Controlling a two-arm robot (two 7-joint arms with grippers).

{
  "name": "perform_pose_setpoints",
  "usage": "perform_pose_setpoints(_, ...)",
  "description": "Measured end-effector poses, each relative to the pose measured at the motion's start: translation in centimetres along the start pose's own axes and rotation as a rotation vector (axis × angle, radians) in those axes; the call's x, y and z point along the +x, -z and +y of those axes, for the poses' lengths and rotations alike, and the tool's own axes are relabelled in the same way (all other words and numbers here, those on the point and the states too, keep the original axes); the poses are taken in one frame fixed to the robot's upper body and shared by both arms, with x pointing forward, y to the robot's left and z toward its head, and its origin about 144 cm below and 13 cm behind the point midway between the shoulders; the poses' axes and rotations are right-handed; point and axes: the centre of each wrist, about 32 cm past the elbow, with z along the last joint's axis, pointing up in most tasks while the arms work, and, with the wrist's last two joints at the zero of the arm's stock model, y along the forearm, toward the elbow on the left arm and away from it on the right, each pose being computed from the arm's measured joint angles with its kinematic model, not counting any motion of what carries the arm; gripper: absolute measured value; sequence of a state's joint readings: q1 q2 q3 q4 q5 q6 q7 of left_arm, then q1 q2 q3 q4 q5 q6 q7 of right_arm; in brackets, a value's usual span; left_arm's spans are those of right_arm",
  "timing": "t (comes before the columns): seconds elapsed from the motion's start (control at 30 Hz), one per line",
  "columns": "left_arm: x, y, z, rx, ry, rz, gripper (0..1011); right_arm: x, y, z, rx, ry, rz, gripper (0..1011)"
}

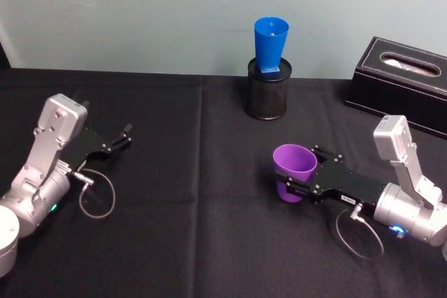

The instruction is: Pick up one cup with a gripper and tap it against the other cup.

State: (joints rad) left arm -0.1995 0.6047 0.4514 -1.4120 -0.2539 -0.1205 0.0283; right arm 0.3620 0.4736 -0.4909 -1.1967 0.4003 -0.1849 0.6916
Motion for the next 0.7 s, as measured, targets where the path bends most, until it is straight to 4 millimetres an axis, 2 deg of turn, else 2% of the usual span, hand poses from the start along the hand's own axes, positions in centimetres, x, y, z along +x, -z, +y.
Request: perform_pose_setpoints(0.7, 0.0, 0.0, 0.0, 0.0, 0.0, 0.0, 1005, 0.04, 0.26, -0.11, 0.005, 0.001, 0.015, 741)
